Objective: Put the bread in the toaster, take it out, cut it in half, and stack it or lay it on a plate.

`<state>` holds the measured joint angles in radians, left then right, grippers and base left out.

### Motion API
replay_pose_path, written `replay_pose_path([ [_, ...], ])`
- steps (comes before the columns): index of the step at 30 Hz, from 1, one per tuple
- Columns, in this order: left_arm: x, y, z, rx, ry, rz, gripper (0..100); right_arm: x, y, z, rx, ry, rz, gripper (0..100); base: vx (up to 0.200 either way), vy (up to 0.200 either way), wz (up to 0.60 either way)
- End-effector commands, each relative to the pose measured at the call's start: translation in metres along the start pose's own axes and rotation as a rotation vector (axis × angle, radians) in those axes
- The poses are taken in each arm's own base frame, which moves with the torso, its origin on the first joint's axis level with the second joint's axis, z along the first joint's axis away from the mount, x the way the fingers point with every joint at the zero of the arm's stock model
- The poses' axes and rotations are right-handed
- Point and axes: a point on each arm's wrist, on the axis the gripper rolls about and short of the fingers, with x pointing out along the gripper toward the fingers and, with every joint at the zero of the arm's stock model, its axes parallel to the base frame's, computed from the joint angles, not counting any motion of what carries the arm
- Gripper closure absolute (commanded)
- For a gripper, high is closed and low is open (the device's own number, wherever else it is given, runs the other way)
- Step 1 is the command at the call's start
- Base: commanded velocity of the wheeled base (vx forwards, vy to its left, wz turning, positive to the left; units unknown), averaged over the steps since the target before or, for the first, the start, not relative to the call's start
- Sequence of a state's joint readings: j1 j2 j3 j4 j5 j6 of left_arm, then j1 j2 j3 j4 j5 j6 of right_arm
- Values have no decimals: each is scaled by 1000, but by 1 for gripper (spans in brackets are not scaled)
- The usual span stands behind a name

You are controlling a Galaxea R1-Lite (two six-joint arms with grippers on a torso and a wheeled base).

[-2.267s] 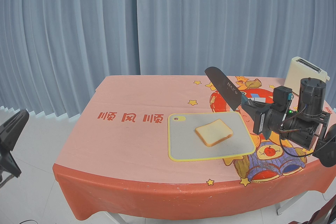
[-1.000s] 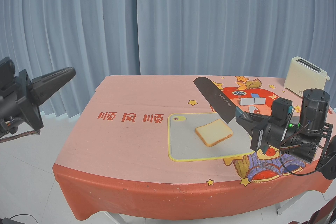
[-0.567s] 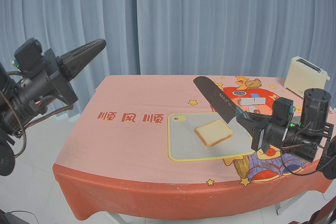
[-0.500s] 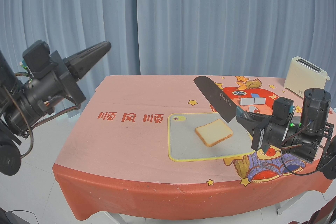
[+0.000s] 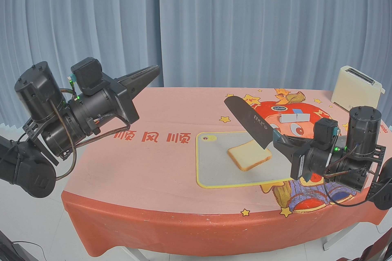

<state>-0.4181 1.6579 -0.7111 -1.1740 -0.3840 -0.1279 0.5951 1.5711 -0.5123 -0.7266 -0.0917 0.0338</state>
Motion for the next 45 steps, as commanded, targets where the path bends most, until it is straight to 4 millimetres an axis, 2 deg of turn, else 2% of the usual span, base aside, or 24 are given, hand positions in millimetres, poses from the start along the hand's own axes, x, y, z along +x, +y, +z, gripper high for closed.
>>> replay_pose_path([
  [1,11,3,-12,-18,25,3,100,0,1,-2,-2,8,4,100,0,0,0],
  [12,11,0,-14,-21,30,-2,100,1,1,-8,-7,37,4,100,0,0,0],
  [20,10,-9,-23,-32,63,-28,100,-1,0,-9,-6,42,-2,100,0,0,0],
  [25,13,-13,-18,-36,43,-47,100,-2,1,-10,-7,57,-1,100,0,0,0],
  [29,22,-22,-12,-33,19,-80,100,-5,0,-9,-6,49,-8,100,0,0,0],
  [33,47,-19,-16,-32,16,-102,100,-6,-1,-9,-5,46,-13,100,0,0,0],
  [38,68,-19,-4,-25,0,-114,100,-9,-2,-6,-2,34,-20,100,0,0,0],
  [45,66,-23,24,-54,87,-109,100,-14,-1,-10,-4,41,-16,100,0,0,0],
])
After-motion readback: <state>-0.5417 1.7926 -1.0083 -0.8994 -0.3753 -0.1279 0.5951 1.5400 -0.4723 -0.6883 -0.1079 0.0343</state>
